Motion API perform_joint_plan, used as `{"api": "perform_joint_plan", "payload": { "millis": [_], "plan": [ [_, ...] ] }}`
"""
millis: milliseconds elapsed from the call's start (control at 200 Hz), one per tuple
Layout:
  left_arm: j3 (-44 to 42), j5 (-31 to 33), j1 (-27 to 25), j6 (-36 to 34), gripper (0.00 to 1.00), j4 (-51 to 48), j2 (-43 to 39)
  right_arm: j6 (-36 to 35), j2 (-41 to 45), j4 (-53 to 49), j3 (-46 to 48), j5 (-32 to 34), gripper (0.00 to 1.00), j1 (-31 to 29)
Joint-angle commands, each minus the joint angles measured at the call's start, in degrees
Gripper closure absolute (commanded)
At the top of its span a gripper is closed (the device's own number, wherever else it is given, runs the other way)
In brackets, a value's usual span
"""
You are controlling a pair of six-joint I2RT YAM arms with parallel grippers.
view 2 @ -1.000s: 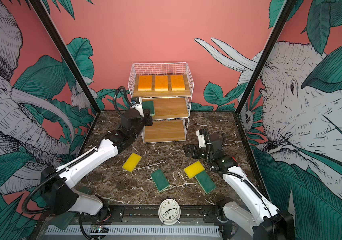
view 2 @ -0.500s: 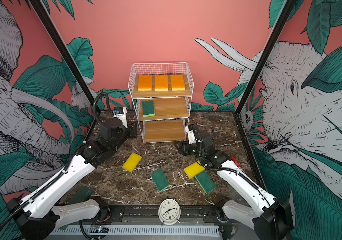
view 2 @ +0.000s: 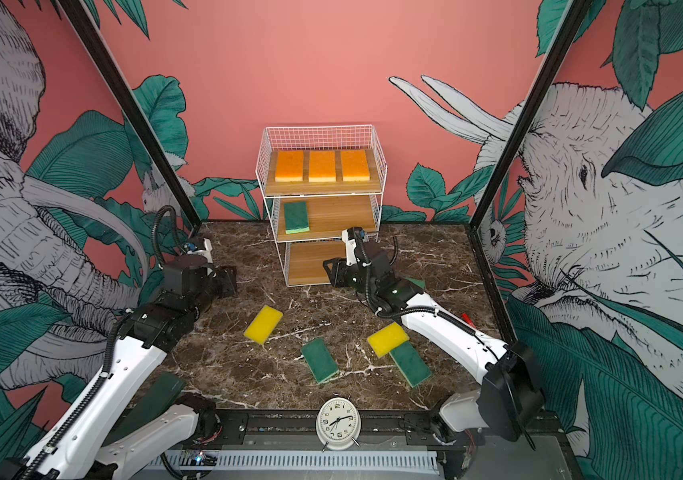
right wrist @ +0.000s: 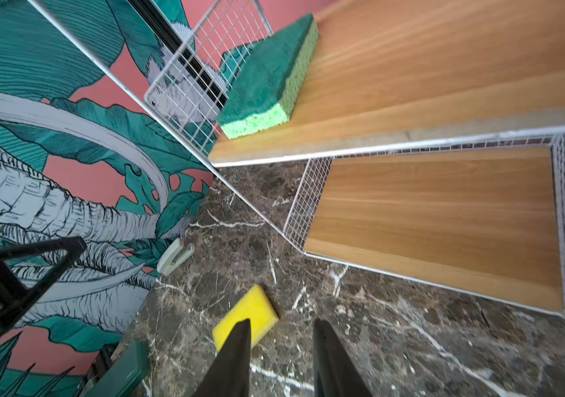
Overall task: Place and organize the cleaning sponges onto the shelf
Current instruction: 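Withdraw the left gripper from the shelf while the right gripper reaches toward the middle shelf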
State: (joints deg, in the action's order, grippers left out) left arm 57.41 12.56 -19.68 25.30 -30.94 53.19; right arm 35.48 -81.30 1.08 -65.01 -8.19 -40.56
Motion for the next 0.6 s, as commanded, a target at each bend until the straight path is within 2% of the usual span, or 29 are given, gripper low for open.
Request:
{"api": "perform_joint_plan", "payload": {
  "millis": [0,225,595],
  "plan": [
    [-1.9,-4.9,2.3,0.2,0.59,1.0,0.6,0.8,-2.3,6.3,-3.8,3.2,0.7,-1.2],
    [-3.5,-7.4,5.7,-0.1,0.59,3.8,4.1,1.5,-9.2,7.2,-11.1,4.4,0.73,-2.3],
    [-6.3,-12.1,7.5,-0.2,0.6,10.9,7.7,1.2,-18.6,6.7,-20.4,7.3,0.74,-3.1]
  ]
}}
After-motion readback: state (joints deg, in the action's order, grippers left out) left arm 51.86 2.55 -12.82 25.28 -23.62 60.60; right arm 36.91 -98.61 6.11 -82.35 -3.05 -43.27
